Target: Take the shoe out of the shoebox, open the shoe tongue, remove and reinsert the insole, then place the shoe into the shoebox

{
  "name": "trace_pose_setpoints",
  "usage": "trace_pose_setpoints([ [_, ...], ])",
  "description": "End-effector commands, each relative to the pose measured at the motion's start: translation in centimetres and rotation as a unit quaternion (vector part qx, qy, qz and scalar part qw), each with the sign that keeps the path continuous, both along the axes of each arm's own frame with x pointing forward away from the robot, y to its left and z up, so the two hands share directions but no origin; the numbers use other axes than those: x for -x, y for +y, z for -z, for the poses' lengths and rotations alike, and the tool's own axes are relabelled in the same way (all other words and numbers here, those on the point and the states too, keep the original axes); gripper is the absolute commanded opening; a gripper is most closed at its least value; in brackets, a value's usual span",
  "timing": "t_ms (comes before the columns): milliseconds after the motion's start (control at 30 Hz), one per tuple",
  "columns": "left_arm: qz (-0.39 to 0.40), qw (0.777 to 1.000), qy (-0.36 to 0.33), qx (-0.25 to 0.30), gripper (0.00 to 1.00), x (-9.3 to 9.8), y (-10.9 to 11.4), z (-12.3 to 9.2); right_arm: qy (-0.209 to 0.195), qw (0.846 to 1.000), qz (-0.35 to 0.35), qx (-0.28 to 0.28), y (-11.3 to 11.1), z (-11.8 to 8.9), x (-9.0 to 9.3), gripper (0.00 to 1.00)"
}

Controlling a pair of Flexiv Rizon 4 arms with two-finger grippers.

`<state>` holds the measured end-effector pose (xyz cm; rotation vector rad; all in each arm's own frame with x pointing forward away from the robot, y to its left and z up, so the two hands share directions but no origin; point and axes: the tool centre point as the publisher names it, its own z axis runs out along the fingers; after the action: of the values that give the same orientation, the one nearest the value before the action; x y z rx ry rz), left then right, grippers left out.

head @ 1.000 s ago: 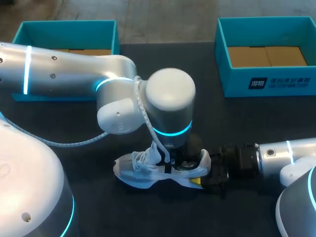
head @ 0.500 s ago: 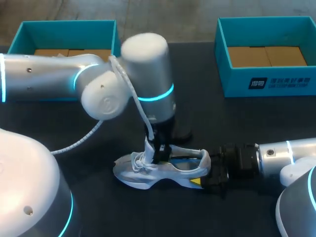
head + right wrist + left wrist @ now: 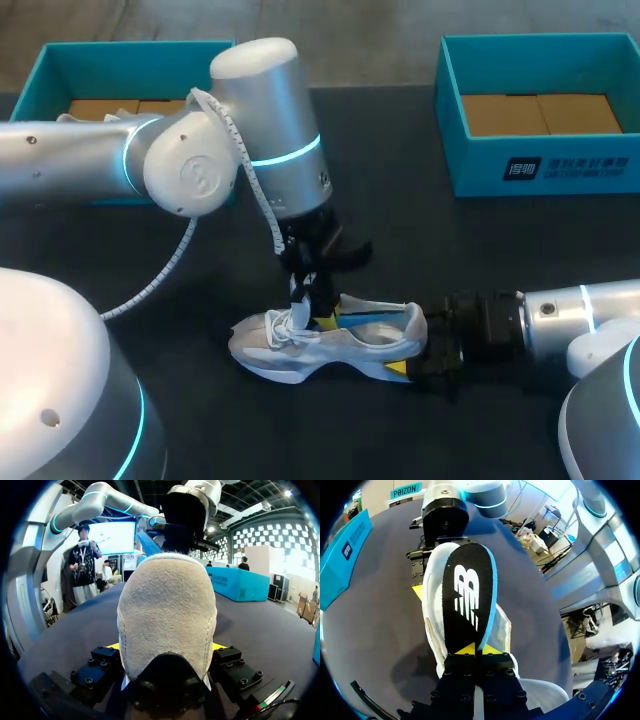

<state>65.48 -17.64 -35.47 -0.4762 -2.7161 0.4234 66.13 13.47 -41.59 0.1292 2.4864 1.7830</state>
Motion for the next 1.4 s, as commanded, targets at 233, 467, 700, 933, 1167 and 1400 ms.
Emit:
trace_pose_setpoints([
  [233,-0.002,1.000,-0.004,0.003,0.31,0.1,-0.5,-0.4,0.001,1.000,0.000,0.003,0.1,0.1,0.2,0.00],
  [467,-0.019,0.999,-0.040,0.011,0.42,0.4,-0.7,-1.4,0.001,1.000,0.000,0.003,0.1,0.1,0.2,0.00],
  [700,-0.033,0.996,-0.084,0.021,0.40,1.0,-0.7,-2.6,0.001,1.000,0.000,0.003,0.1,0.1,0.2,0.00],
  [933,-0.041,0.991,-0.124,0.022,0.40,1.2,-1.3,-3.7,0.001,1.000,0.000,0.003,0.1,0.1,0.2,0.00],
  [1167,-0.050,0.986,-0.155,0.021,0.38,1.4,-2.1,-4.0,0.001,1.000,0.000,0.003,0.1,0.1,0.2,0.00],
  [1400,-0.077,0.977,-0.197,0.021,0.38,2.1,-3.2,-3.9,0.001,1.000,0.000,0.003,0.1,0.1,0.2,0.00],
])
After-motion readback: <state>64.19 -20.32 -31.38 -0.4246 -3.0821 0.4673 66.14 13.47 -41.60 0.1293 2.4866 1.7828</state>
